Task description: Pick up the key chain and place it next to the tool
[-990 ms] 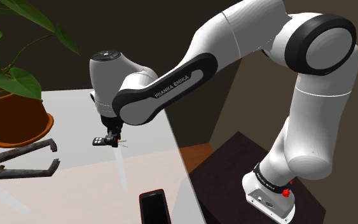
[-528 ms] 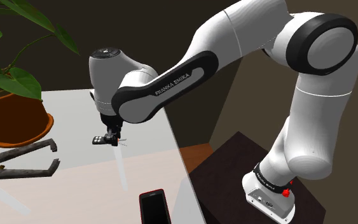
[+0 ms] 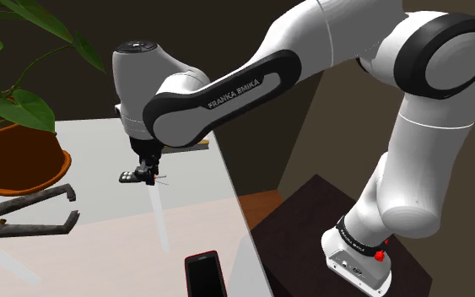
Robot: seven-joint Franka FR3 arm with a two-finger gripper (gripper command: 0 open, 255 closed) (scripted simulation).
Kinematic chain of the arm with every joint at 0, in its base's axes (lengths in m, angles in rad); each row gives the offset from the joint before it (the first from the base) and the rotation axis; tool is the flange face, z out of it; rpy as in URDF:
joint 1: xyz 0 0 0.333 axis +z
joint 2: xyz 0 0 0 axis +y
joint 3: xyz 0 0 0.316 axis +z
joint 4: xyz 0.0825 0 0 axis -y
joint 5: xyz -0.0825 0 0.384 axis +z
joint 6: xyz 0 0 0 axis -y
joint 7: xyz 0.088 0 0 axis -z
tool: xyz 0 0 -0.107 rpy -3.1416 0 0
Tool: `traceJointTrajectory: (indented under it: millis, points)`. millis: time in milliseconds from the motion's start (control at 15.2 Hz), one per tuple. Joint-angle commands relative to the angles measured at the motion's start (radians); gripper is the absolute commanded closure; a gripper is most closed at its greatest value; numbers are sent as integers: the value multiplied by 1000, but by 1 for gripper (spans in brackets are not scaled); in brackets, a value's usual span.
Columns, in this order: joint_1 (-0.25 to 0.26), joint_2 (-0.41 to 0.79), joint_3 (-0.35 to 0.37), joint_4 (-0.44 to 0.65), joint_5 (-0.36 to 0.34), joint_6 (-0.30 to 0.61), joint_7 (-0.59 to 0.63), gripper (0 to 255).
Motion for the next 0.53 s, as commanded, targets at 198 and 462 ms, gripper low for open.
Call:
traceJointTrajectory:
  millis: [198, 462]
  points:
    - [-5, -27, 5, 35, 17, -60, -13, 255]
    - [-7, -46, 9, 67, 28, -108, -21, 255]
